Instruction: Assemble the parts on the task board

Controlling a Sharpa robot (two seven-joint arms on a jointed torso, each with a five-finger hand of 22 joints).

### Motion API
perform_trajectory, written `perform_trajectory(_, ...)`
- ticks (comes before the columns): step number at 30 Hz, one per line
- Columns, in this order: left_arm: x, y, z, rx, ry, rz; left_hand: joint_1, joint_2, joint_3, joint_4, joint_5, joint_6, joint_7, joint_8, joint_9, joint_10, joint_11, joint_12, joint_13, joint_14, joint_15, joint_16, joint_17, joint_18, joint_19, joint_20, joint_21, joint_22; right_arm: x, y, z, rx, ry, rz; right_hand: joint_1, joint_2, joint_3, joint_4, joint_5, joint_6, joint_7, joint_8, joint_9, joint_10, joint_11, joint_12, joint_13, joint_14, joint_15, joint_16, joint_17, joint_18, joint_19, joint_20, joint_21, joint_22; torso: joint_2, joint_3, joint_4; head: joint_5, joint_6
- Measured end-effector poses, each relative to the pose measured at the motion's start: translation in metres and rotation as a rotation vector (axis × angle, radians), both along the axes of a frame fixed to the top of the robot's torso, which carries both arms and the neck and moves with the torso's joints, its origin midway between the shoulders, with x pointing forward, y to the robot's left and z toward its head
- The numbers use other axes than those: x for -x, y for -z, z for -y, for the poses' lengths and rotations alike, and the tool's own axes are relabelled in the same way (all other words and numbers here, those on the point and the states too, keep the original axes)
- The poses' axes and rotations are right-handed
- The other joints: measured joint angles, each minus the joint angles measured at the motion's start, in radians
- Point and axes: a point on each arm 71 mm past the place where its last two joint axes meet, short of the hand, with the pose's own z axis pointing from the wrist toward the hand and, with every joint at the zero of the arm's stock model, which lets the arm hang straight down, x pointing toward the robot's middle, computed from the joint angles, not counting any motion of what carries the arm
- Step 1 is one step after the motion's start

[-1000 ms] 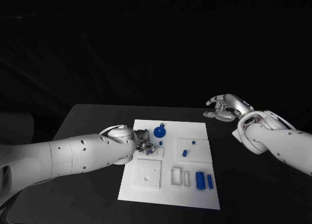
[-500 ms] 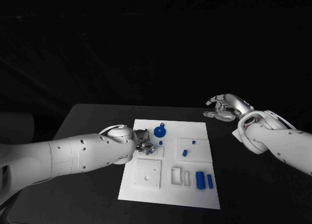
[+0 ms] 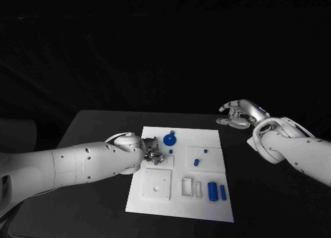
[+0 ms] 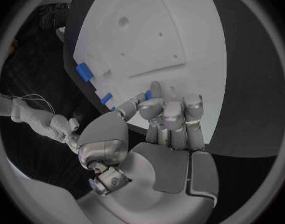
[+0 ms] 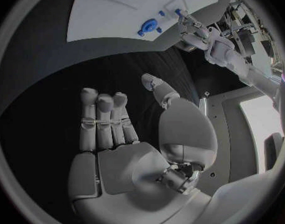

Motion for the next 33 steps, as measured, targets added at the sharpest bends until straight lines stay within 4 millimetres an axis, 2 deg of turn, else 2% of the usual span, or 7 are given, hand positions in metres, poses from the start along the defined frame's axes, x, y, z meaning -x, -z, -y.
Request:
perform_trajectory(8,-0.0004,0.0000,0.0002,-0.001,0.000,-0.001,0.000,0.000,-0.001,-0.001,0.002,0.000,0.000,0.000,0.000,0.000,0.000,0.000,-0.001,-0.002,-0.002,0.000,0.000,-0.005,0.000,0.000,0.000,0.000,0.0000,0.0000,-0.0002,0.000,0.000,0.000,0.000,0.000,0.000,0.000,0.000,0.000,0.000,0.000,0.000,-0.004,0.004,0.000,0.000,0.000,0.000,0.000,0.000,0.000,0.000,0.000,0.000,0.000,0.000,-0.0004,0.0000,0.000,0.001)
perform_trajectory(33,-0.0053,0.0017,0.0030,-0.010,0.002,-0.043,0.000,0.000,-0.004,-0.004,0.010,0.016,-0.008,0.001,0.000,0.000,0.000,0.000,-0.002,0.003,-0.007,0.000,-0.001,-0.005,0.000,0.000,0.000,0.000,0.0000,0.0001,-0.0003,0.000,-0.001,-0.001,0.000,0.000,-0.003,0.003,0.000,-0.002,-0.002,0.000,0.000,-0.004,0.004,0.000,-0.001,0.000,0.001,0.000,-0.002,0.000,0.000,0.000,0.000,0.000,0.000,0.0007,-0.0011,0.000,0.004)
